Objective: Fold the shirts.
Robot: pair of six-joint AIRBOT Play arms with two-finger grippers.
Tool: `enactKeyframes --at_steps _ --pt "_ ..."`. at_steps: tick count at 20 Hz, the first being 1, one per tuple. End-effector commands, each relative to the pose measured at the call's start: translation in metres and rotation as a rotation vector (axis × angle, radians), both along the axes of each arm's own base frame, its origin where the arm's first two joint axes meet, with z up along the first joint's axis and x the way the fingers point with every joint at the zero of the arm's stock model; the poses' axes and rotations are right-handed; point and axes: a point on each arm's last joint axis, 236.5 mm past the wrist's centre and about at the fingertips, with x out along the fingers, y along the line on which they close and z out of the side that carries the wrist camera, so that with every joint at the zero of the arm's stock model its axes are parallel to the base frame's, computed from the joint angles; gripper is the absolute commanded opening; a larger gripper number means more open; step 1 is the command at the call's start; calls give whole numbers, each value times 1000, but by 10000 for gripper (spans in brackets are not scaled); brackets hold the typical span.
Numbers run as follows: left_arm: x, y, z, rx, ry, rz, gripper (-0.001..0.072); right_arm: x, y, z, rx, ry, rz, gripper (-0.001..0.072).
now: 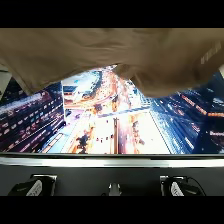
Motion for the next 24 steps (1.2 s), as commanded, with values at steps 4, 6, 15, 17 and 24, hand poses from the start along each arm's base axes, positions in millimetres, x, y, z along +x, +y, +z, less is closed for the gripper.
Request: enactKeyframes --at_steps 4,6,15,17,24 --pt "-23 -1 5 -24 8 15 24 -43 11 8 8 -16 -5 13" --pt "-9 11 -17 13 93 73 24 -33 7 1 66 14 -8 13" --pt "161 40 -381 -11 1141 13 23 126 -25 -321 237 1180 7 13" --pt "178 33 -466 -25 1310 -14 23 155 -14 -390 226 1346 21 13" --pt "268 49 -577 -88 1406 26 24 274 22 -512 332 1253 -2 15"
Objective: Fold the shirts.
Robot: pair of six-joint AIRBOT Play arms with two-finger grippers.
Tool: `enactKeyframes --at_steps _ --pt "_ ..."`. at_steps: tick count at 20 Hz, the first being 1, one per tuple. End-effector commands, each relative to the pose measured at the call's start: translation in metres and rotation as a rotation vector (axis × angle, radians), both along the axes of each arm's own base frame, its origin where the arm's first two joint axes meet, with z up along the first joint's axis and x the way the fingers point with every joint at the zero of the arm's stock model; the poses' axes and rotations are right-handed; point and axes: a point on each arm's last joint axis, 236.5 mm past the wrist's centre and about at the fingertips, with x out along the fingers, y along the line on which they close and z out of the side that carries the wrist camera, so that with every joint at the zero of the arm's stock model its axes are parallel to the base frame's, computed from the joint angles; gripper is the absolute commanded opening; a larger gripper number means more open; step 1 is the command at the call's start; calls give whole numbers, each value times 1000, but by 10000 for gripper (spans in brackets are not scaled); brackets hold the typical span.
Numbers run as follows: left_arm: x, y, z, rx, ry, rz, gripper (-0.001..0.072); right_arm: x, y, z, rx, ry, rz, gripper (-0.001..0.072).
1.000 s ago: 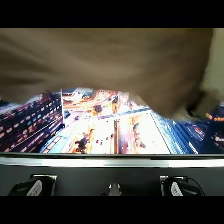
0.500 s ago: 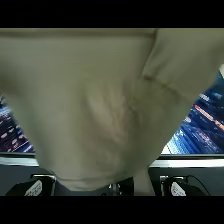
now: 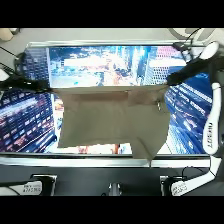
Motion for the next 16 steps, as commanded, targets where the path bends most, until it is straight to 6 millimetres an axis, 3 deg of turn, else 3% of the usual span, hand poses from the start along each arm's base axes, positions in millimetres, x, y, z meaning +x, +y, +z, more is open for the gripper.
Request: enactKeyframes --at_steps 1,5,7,9,13,16 --pt "39 4 -54 -14 44 18 24 55 8 -50 21 -86 -71 15" --pt "66 8 -74 -18 51 27 24 90 -1 -54 9 -212 -116 15" --pt "62 6 -73 -21 73 11 25 83 1 -56 11 -183 -108 15" --pt "40 -1 -75 -24 152 -52 24 46 5 -67 0 -25 -54 15" --pt "-35 -23 -90 -77 451 -165 24 -60 -6 -91 -89 395 131 14" --pt "-69 -20 -115 -11 581 -200 23 -88 0 -112 -57 510 126 14"
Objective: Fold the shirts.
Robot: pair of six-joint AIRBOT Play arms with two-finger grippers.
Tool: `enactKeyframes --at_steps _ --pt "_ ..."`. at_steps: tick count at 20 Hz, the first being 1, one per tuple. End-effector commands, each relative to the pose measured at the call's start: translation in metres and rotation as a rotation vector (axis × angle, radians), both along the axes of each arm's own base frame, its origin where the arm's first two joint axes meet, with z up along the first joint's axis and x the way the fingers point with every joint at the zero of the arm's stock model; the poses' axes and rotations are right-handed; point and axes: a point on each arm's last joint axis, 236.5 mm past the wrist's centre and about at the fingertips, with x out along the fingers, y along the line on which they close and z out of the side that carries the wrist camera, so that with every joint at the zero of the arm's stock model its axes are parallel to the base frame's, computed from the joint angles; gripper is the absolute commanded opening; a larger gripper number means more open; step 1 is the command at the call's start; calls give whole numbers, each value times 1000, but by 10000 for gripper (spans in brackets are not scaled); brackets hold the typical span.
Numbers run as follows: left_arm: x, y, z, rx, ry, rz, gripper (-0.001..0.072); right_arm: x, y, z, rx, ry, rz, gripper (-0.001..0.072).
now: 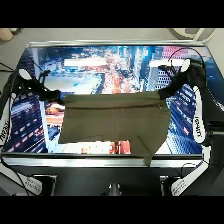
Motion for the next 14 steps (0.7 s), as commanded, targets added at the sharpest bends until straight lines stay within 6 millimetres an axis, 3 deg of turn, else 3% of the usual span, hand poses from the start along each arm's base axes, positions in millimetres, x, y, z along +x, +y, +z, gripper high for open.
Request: enactKeyframes --at_steps 1,3,7,8,9,10,14 --pt "-49 4 -22 50 185 -67 23 -51 8 -17 30 208 27 14" --pt "-55 5 -31 49 210 -66 23 -53 14 -23 55 217 -6 14" --pt "-44 4 -41 50 176 -57 26 -47 14 -25 49 200 -63 16" --pt "-43 2 -40 38 172 -53 78 -44 15 -26 55 188 -65 87" --pt "-44 -1 -37 23 176 -49 320 -43 16 -25 59 184 -65 318" --pt "-46 -1 -33 18 189 -48 528 -45 15 -21 60 184 -55 434" --pt "-53 18 5 11 192 -10 529 -70 -18 28 51 181 -1 497"
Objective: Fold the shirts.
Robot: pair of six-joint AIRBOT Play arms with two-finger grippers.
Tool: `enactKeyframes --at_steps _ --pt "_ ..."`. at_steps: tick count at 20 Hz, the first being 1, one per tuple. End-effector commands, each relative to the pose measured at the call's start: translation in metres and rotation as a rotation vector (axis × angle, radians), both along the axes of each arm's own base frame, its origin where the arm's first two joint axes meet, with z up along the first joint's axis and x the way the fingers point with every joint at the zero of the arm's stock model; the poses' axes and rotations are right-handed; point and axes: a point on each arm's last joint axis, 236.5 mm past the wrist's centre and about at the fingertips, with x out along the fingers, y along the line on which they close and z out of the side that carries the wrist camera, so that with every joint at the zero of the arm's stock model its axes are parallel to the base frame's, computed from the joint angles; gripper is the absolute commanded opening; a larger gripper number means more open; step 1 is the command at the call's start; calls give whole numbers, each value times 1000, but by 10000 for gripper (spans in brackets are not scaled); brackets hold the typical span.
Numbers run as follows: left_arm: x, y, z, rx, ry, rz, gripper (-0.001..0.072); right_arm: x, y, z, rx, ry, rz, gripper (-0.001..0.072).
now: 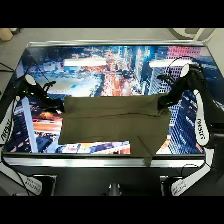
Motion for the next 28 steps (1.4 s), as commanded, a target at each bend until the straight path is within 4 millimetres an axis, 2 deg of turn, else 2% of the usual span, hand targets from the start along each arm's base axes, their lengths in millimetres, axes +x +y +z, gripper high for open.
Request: enactKeyframes --at_steps 1,3,4,5,6,7,8,10,13,17,18,19,20,21,26,28 --pt "-11 14 32 -4 -4 52 527 -27 -32 39 2 20 -18 492" --pt "-34 19 42 -3 -13 79 523 -53 -54 49 -1 23 -91 489" --pt "-55 19 38 -1 -1 108 490 -68 -59 45 -4 20 -128 488" --pt "-79 15 28 1 25 161 400 -88 -58 36 1 26 -172 477" --pt "-99 5 16 -17 26 192 395 -106 -50 25 17 23 -189 432" --pt "-121 -4 4 -36 18 200 400 -124 -41 12 33 22 -191 428" --pt "-141 -8 -7 -34 18 194 458 -141 -34 2 46 34 -177 428" --pt "-164 -9 -22 -29 4 188 481 -165 -28 -9 55 69 -139 428" --pt "-172 -16 -36 -38 6 208 481 -173 -24 -9 75 94 -117 427" --pt "-160 -24 -42 -40 -49 219 468 -173 -24 -9 74 92 -118 429" --pt "-157 -25 -43 -34 -57 224 393 -175 -21 -8 85 103 -118 438" --pt "-156 -27 -42 -40 -60 228 265 -179 -15 -7 113 117 -122 512" --pt "-155 -30 -42 -45 -63 226 118 -184 -5 -8 148 117 -135 523" --pt "-155 -33 -42 -50 -65 213 25 -189 4 -12 174 109 -151 544" --pt "-159 -37 -39 -59 -55 192 25 -213 21 -48 194 98 -244 573" --pt "-161 -37 -39 -61 -49 189 25 -216 19 -60 177 89 -264 568"
